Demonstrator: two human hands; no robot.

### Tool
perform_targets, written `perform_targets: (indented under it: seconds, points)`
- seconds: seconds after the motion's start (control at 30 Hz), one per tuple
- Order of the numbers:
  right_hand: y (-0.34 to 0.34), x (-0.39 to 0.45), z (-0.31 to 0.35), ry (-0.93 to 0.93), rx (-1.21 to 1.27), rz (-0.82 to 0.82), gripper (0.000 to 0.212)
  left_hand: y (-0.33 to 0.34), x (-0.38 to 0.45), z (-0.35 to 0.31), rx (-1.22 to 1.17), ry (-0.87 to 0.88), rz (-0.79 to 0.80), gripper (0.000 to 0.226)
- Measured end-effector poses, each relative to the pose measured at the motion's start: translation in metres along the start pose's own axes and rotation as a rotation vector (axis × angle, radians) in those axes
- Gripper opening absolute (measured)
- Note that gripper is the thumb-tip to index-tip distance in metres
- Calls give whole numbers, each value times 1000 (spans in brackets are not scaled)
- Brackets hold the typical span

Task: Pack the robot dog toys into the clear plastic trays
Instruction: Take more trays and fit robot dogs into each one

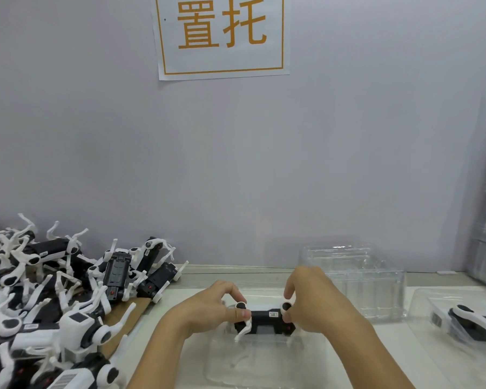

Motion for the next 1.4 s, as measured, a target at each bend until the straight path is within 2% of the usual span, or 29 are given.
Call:
perform_targets:
  seconds: [0.13, 0.23, 0.37, 0.43, 0.5, 0.57, 0.63, 0.73, 0.83, 1.0, 1.23, 1.4]
  points:
    - [1, 1, -4, 22, -3, 1, 25, -2, 1, 0, -11, 12, -24, 24]
    - [3, 1, -5, 33, 8, -13, 21, -5, 3, -3, -72, 58, -118, 20]
    - [1, 0, -3, 24, -8, -25, 8, -10, 9, 5, -331, 115, -320, 4]
    - [0, -2, 1, -2, -23, -26, 13, -9, 13, 18, -485, 80, -355, 10]
    - [3, -5, 10, -71, -41, -8, 8, -10, 16, 30, -568, 34, -390, 16]
    - [10, -12, 26, -155, 25, 49, 33, -9, 18, 40, -629, -9, -418, 17]
    - [20, -21, 45, -223, 79, 112, 39, -7, 21, 44, -661, -20, -416, 18]
    - [33, -27, 59, -264, -48, 143, 37, -7, 23, 45, -693, -9, -406, 22]
    - [30, -28, 58, -248, -47, 133, 39, -7, 24, 45, -676, 3, -400, 23]
    - [31, -29, 62, -238, -64, 95, 29, -7, 24, 44, -656, 5, -404, 22]
    - [35, -27, 59, -220, -69, 72, 35, -7, 25, 42, -666, 15, -411, 22]
    - [25, -23, 55, -233, -38, 27, 30, -7, 25, 43, -632, -1, -405, 22]
Point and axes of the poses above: each hand's wrist, its own x-axis towards the middle knuckle, its own y-axis out of the palm, z = x × y, the point moved 8 cm from there along x, towards the middle knuckle, and after that the axes turned 3 degrees about y, right-handed, at the moved point
